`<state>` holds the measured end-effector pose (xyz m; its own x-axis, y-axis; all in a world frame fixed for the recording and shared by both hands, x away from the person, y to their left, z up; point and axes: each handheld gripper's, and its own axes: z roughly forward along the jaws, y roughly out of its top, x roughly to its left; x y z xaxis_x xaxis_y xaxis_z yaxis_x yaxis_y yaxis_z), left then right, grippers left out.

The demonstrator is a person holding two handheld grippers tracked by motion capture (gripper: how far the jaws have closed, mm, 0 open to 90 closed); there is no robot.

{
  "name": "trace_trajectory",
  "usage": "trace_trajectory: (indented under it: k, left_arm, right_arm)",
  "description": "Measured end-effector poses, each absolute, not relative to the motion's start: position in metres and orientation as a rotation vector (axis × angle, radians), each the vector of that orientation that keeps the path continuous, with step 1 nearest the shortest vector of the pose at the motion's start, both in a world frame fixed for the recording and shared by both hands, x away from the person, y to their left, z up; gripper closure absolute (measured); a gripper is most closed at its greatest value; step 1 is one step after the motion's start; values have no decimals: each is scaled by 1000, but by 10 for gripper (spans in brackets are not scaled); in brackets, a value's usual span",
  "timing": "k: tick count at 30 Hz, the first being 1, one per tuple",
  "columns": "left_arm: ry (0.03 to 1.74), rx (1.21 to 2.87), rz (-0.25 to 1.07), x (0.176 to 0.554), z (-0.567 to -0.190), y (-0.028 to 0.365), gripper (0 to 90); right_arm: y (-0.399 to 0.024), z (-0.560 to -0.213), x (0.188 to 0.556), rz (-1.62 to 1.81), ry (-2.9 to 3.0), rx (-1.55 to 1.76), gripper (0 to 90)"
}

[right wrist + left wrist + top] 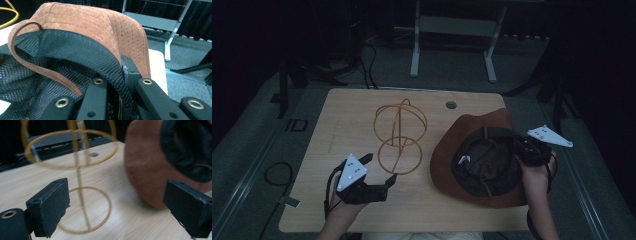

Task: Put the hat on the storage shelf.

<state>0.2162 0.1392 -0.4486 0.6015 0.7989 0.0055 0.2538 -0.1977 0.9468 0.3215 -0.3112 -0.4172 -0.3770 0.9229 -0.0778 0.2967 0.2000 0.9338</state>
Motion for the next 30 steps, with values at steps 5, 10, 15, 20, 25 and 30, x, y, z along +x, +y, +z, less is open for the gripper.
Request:
trace_trajectory:
  k: [5,10,15,20,25,30]
  left_arm:
    - [780,1770,591,221,-434,113,103]
    - [722,1805,602,229,-424,85,108]
    - [666,1835,595,244,-415,56,113]
    - [619,1820,592,261,-410,31,113]
    - [602,1836,595,277,-408,5,115]
    - [595,1875,615,293,-411,-20,116]
  right_arm:
    - [-309,-413,315,1184,1803,1129,836]
    - [-305,-411,309,1191,1802,1113,835]
    - [-302,-411,306,1202,1805,1104,835]
    - [-300,-408,304,1196,1806,1092,835]
    - [-300,-407,304,1195,1804,1092,835]
    - [-301,-405,302,1203,1809,1084,835]
